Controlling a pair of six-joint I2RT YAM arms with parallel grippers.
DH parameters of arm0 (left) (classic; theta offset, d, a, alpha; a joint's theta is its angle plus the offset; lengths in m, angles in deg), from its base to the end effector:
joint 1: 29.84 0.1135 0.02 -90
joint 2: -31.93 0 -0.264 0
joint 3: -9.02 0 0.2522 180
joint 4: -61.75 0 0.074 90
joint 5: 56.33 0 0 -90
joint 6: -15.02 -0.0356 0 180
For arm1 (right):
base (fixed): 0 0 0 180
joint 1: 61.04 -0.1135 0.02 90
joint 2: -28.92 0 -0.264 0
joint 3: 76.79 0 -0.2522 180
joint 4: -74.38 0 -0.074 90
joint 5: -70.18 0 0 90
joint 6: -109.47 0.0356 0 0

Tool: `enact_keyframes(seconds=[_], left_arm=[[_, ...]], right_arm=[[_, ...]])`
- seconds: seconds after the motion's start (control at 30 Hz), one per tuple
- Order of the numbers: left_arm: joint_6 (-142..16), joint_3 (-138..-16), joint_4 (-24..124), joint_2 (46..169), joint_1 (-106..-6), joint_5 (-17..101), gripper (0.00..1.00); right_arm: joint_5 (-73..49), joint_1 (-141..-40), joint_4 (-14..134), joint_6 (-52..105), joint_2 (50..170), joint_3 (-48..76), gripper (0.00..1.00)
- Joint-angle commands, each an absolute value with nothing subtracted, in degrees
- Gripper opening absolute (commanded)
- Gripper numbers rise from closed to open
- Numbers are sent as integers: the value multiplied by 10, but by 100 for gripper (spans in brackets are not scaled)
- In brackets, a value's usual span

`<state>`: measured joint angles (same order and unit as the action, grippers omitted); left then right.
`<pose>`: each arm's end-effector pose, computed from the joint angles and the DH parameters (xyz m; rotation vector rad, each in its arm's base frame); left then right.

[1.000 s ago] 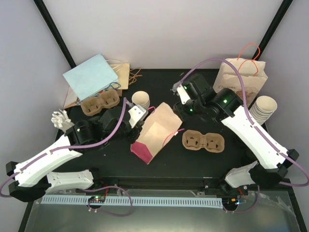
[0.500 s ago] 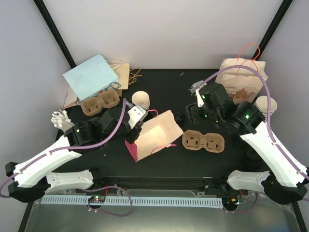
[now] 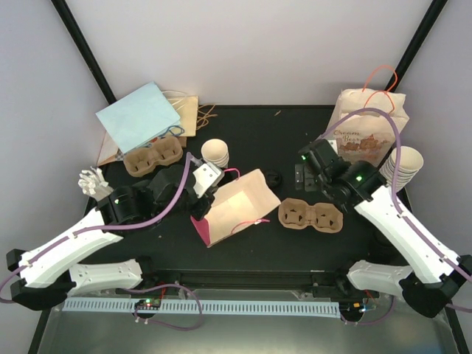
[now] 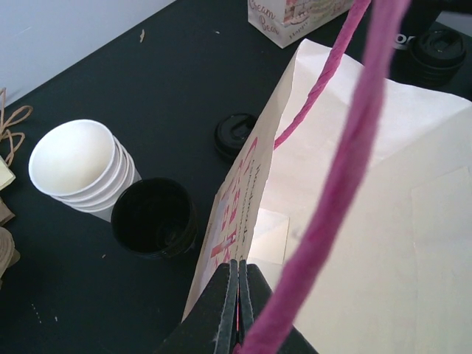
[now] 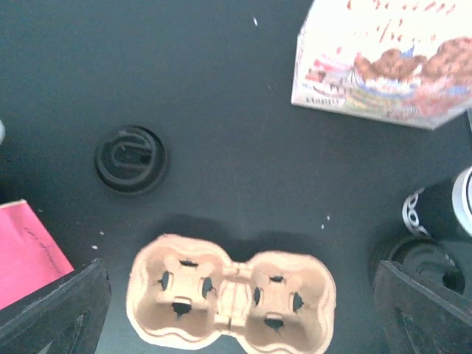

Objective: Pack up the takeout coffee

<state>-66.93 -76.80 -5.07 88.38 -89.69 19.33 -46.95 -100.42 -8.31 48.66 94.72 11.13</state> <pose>0.0980 -0.1512 0.3912 0.8468 2.0600 -0.3809 0.1621 0.1120 0.3779 -0.0391 2.4068 -0.0704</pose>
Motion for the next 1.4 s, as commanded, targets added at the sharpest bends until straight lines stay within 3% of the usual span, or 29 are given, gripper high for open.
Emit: enact_keyframes(seconds=[0.0,0.23,0.93,1.17,1.37], left_arm=[[-681,-765,-39,874,-900,185,2],[-685,-765,-36,872,-900,188,2],[-698,-765,-30,869,-900,196,2],[-699,-766,-29,868,-900,196,1],[-700,-766,-30,865,-900,195,1]], right_arm=[[-493,-1002,-76,554,942,171,100],[-395,-967,42,541,871,326,100],[-291,-912,128,622,894,466,92],[-310,-892,143,626,909,481,83],[-302,-882,154,613,926,487,68]])
